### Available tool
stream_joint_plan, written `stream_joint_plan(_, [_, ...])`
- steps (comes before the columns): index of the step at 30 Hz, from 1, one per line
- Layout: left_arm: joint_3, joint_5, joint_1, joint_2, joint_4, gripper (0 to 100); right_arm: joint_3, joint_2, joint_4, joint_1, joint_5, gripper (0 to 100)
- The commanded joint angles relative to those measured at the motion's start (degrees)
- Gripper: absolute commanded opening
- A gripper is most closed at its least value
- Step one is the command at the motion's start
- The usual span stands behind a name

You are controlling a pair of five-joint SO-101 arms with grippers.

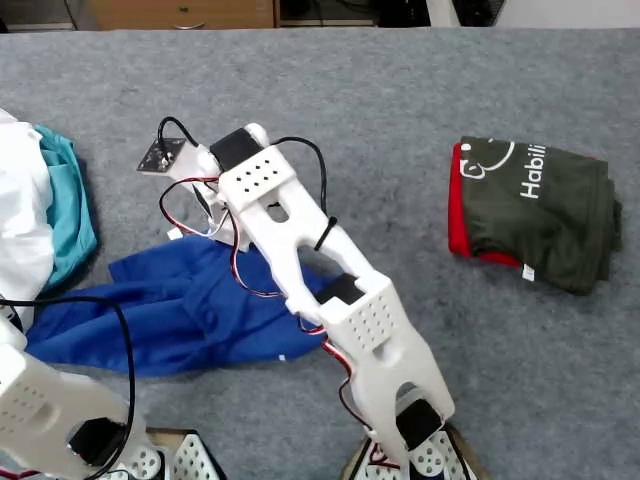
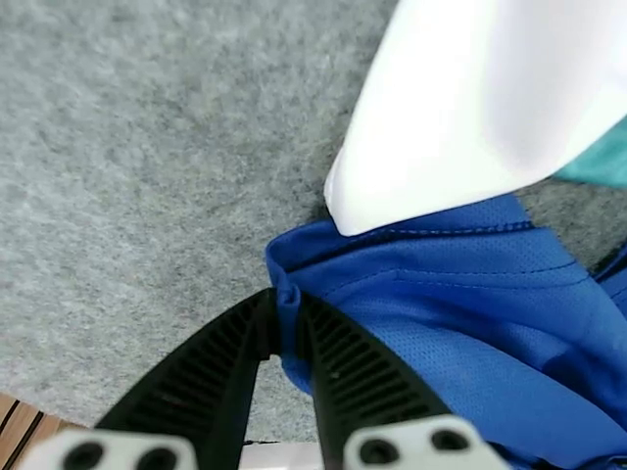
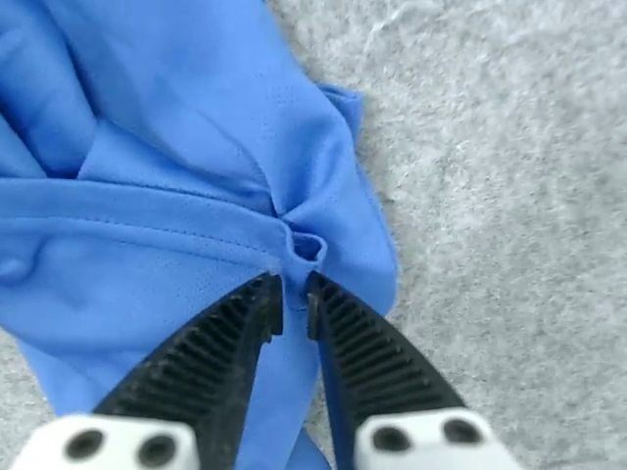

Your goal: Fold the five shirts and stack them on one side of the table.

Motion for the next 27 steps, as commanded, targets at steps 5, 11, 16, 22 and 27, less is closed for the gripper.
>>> stream_joint_plan(5, [-0.4, -0.4, -0.5, -0.9, -0.4, 2, -4.4, -0.6, -2.2, 0.5, -0.3, 0.5])
stream_joint_plan(11, [-0.7, -0.4, -0.4, -0.9, -0.4, 2, -9.7, -0.4, -2.1, 0.6, -0.3, 0.4])
stream_joint_plan(16, [-1.6, -0.2, 1.1, -0.9, -0.4, 2, -13.6, -0.4, -2.1, 3.2, 0.2, 0.2])
stream_joint_plan(22, [-10.6, 5.8, 8.2, -0.8, -0.1, 2, -16.2, -0.2, -5.9, 8.8, 1.7, 0.2])
stream_joint_plan(27, [-17.3, 11.0, 20.5, -0.7, -0.1, 2, -15.8, -0.1, -12.3, 13.7, 3.0, 0.2])
